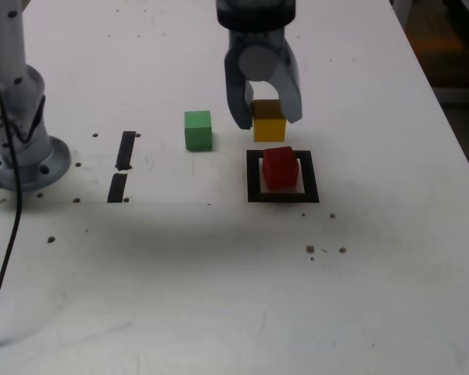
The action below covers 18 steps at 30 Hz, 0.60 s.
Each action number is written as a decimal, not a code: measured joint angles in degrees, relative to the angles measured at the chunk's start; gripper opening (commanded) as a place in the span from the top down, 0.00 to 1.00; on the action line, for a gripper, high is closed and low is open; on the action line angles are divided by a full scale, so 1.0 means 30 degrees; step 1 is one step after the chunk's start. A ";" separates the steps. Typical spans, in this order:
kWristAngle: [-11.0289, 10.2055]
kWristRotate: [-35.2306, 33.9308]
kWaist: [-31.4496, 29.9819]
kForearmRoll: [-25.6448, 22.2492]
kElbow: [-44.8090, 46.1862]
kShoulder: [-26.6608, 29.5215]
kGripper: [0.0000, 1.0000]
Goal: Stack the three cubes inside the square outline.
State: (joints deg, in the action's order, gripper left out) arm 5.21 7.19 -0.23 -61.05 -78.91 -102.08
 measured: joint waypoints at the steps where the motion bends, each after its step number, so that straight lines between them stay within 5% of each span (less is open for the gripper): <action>1: -0.0035 -0.0046 -0.0010 -0.0062 -0.0166 -0.0172 0.95; 18: 0.0202 -0.0835 -0.0432 0.0214 -0.0395 -0.0944 0.94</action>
State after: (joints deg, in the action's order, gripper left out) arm 5.82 4.68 -1.52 -60.41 -80.10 -104.91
